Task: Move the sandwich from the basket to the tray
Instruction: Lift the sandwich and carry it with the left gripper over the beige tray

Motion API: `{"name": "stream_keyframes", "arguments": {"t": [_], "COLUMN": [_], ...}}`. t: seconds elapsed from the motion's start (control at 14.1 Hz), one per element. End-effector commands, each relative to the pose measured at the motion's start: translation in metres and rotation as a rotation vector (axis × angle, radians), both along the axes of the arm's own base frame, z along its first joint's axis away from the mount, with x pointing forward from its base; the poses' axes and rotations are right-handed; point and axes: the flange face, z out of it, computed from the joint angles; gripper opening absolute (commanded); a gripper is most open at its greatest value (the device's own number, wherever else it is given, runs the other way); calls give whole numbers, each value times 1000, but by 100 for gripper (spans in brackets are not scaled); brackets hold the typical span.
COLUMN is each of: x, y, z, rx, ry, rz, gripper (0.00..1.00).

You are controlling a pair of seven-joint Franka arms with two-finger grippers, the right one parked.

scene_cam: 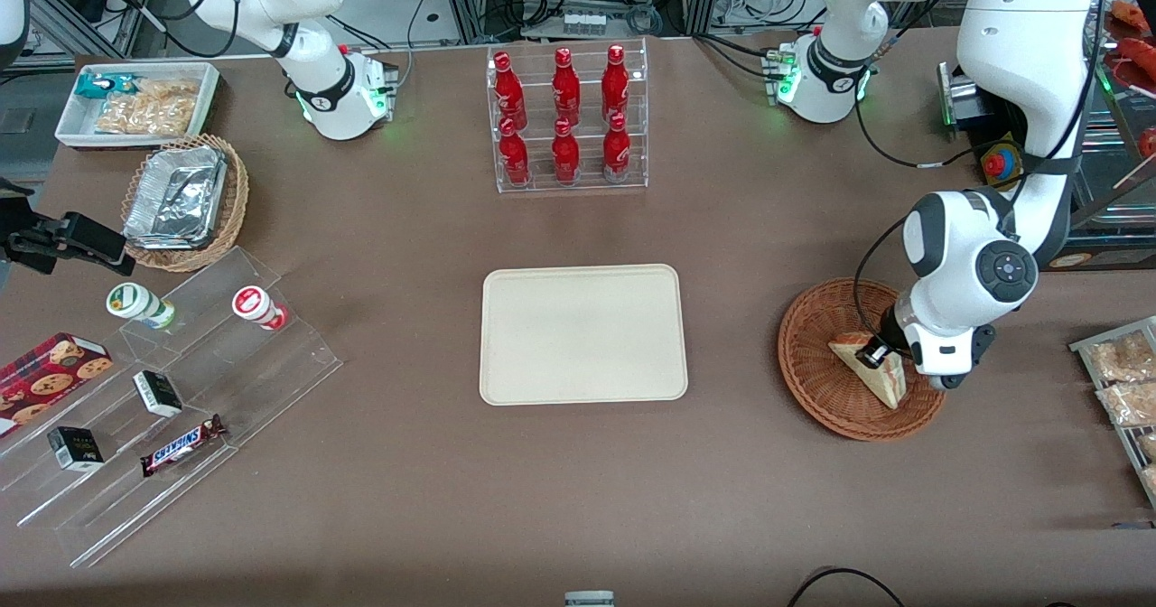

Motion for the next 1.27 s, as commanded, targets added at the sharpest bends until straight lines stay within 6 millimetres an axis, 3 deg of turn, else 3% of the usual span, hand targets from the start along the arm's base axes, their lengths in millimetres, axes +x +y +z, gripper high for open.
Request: {"name": "stream_keyframes", "arguments": {"t": [0.0,0.07,0.28,0.42,0.57,0.85,0.99,1.2], "x": [12,16,36,40,45,27,6,-26], "y": [-10,-14,-63,-113,-165,-279,-337,-404], "z": [34,46,85,94,90,68,54,34], "rx": [-4,-5,-5,-4,0,-3,4,-5], "ry": [-10,-6,76,123,124,114,114,51], "rz": [-59,-119,-371,-412,-465,-597,-633,-662], "gripper": [3,3,7,9,10,7,7,6]}}
